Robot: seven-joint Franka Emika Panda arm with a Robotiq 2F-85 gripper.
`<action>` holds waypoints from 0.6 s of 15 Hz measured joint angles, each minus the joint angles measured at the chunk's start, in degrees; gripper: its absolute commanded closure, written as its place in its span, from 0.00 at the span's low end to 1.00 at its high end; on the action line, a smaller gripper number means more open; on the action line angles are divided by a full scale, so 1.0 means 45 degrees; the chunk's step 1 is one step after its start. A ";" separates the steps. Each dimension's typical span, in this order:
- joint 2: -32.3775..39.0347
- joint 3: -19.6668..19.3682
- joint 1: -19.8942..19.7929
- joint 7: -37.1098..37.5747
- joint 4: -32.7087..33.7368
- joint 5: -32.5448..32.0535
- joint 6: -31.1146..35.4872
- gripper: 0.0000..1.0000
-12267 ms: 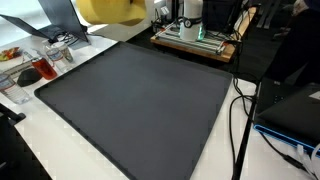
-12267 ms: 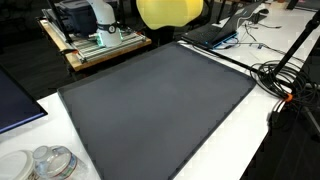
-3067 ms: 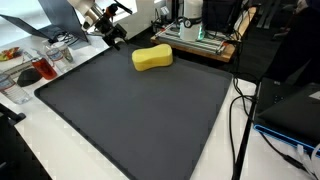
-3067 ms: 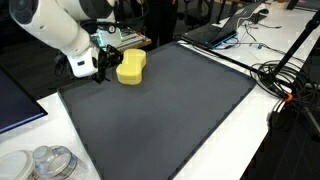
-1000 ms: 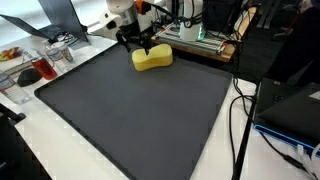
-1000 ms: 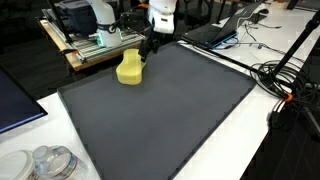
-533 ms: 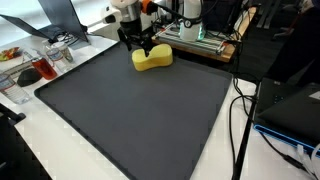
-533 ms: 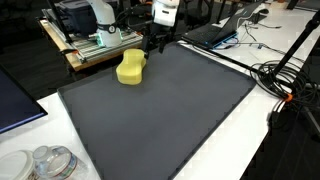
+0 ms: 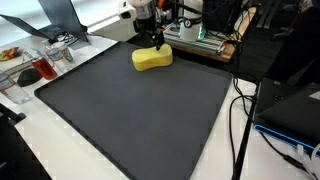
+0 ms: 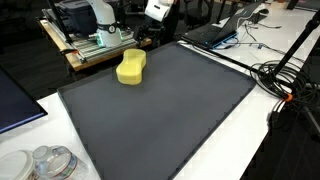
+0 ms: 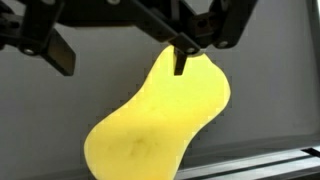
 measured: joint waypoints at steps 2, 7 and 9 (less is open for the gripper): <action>-0.0520 0.0120 0.0004 0.0295 -0.0496 0.0005 -0.0325 0.00; -0.2098 0.0249 -0.0033 0.0069 -0.2011 0.0594 -0.0705 0.00; -0.2847 0.0122 -0.0168 -0.0919 -0.2642 0.1361 -0.0699 0.00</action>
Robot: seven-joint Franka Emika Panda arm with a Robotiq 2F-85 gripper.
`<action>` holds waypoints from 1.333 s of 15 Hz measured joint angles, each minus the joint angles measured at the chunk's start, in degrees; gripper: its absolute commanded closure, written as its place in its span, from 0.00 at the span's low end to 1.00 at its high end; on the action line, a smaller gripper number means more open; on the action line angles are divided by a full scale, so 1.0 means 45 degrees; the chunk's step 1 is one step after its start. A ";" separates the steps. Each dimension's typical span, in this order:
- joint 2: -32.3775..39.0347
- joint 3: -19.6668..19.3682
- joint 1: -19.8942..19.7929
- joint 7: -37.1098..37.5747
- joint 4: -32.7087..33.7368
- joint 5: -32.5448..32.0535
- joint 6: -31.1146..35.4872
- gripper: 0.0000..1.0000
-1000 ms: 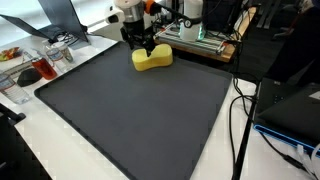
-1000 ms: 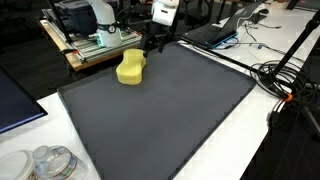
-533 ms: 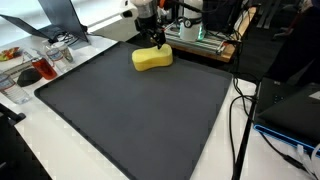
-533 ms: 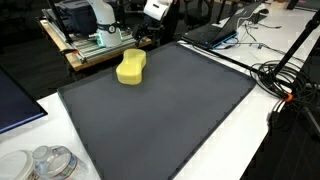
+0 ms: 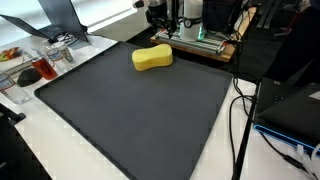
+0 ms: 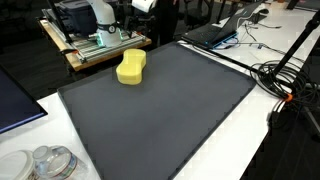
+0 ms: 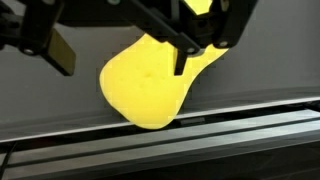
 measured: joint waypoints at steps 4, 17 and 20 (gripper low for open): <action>-0.1405 -0.0905 -0.0530 -0.3344 -0.1140 0.1111 0.0360 0.00; -0.1988 -0.3214 -0.1419 -0.8982 -0.2320 0.1802 0.2163 0.00; -0.1812 -0.3209 -0.1420 -0.9062 -0.2247 0.1801 0.2734 0.00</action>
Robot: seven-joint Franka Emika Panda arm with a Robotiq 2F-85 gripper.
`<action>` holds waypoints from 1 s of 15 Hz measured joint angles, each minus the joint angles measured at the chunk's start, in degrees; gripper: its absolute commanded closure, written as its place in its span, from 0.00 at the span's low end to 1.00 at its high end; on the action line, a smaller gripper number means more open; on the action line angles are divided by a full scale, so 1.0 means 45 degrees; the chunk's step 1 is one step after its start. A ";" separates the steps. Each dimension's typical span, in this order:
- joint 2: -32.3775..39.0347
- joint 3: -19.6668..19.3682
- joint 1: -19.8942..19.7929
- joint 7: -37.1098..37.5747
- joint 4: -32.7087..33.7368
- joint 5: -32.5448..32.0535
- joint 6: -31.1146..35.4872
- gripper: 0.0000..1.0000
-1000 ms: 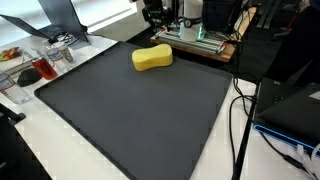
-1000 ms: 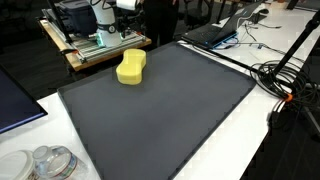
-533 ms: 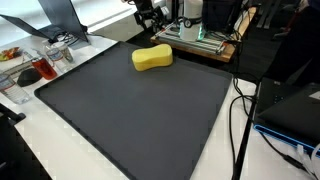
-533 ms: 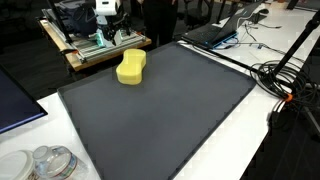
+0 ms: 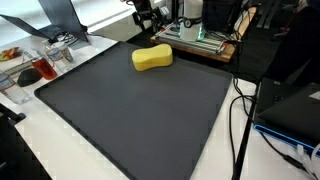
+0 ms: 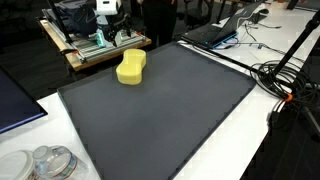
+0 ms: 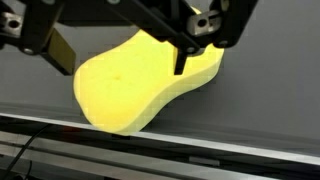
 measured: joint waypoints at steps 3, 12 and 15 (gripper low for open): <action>0.0580 -0.0064 -0.0018 -0.0179 0.0288 0.0032 0.0885 0.00; 0.3690 -0.0107 -0.0234 -0.1399 0.1620 0.1500 0.3755 0.00; 0.4696 0.0052 -0.0630 -0.1963 0.2115 0.2028 0.3799 0.00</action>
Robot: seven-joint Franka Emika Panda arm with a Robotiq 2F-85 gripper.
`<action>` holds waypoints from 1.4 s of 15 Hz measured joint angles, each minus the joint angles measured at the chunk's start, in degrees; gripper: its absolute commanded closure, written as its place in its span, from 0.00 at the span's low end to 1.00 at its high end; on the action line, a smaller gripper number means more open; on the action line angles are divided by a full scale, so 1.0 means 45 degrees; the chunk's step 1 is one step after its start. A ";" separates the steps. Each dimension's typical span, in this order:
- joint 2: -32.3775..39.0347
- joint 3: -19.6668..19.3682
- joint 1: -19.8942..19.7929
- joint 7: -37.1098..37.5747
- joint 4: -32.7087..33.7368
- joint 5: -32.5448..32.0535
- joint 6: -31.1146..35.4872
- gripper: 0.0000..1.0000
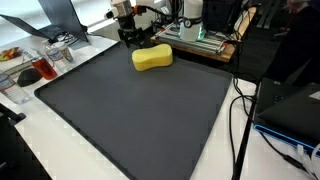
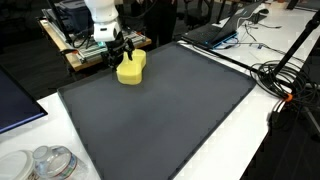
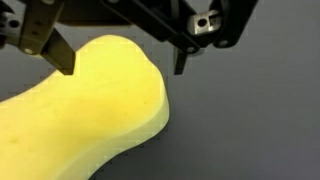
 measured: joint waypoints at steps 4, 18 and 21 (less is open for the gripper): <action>0.1166 0.0411 -0.0768 -0.0670 0.0610 0.0457 -0.0013 0.00; 0.3229 0.1577 -0.2142 -0.1438 0.2517 0.0974 -0.2878 0.78; 0.3227 0.1569 -0.2195 -0.1344 0.2743 0.0975 -0.3403 0.93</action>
